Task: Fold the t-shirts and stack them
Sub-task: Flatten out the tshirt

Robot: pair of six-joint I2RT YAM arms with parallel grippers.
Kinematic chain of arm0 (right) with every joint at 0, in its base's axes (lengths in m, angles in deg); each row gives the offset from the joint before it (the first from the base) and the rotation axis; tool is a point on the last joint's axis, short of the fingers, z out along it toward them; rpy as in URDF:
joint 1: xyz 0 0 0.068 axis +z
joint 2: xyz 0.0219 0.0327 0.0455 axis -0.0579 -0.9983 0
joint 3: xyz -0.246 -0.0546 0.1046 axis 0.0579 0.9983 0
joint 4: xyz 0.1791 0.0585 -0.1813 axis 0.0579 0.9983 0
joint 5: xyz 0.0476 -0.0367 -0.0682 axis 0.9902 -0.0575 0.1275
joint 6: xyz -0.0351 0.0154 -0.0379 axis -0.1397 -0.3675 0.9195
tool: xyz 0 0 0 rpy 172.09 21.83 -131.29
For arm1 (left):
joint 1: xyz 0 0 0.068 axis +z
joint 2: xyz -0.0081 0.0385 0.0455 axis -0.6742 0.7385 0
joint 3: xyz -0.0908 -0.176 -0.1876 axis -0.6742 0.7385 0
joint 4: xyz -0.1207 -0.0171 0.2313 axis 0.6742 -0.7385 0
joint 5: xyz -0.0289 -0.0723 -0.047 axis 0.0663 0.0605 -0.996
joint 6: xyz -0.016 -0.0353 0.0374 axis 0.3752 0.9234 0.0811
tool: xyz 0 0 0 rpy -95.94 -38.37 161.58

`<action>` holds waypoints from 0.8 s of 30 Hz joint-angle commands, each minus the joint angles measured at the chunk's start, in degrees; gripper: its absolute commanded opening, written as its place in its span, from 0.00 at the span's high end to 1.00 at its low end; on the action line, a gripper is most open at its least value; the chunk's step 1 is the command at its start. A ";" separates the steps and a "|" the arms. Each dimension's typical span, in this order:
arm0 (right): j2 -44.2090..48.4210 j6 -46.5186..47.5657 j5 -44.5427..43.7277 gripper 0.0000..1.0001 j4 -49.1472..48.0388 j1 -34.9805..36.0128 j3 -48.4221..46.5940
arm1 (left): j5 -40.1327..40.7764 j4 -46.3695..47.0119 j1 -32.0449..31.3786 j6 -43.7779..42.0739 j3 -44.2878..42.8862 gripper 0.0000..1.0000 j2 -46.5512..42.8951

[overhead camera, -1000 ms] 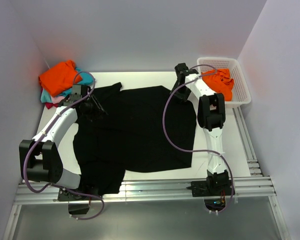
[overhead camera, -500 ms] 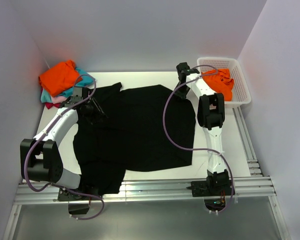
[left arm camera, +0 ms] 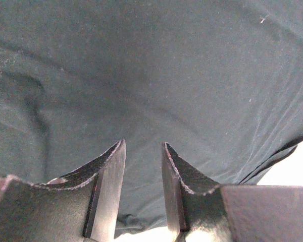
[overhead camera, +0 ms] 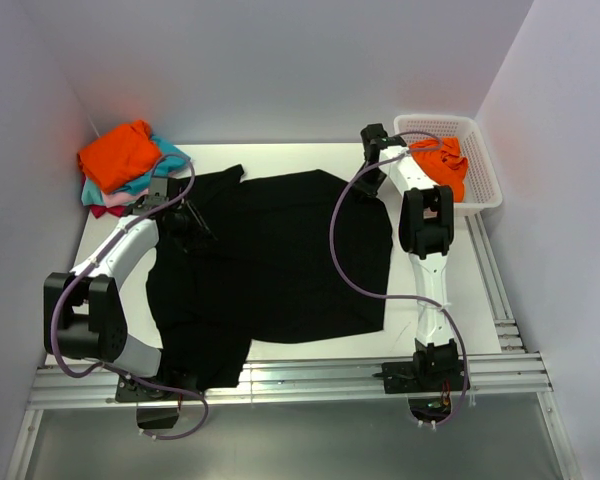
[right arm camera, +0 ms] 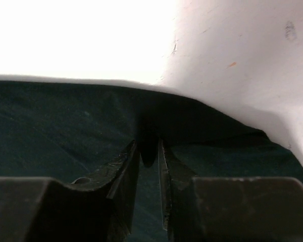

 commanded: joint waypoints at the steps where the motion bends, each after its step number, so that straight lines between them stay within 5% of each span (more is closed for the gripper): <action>1: 0.70 -0.10 -0.45 0.71 -0.41 -0.73 -2.51 | 0.57 1.83 -0.53 0.28 0.68 0.60 0.00; 8: 0.35 0.07 0.86 0.79 -0.59 -1.26 -3.48 | 0.75 1.92 -1.15 0.72 1.30 0.60 0.09; 15: -0.80 -0.01 2.01 1.00 -0.15 -2.05 -5.85 | 1.19 1.92 -2.20 1.25 1.39 0.60 0.35; 24: -1.32 -10.89 8.05 1.00 -8.30 -7.58 -4.27 | 1.72 0.52 -3.52 1.51 1.74 0.60 0.18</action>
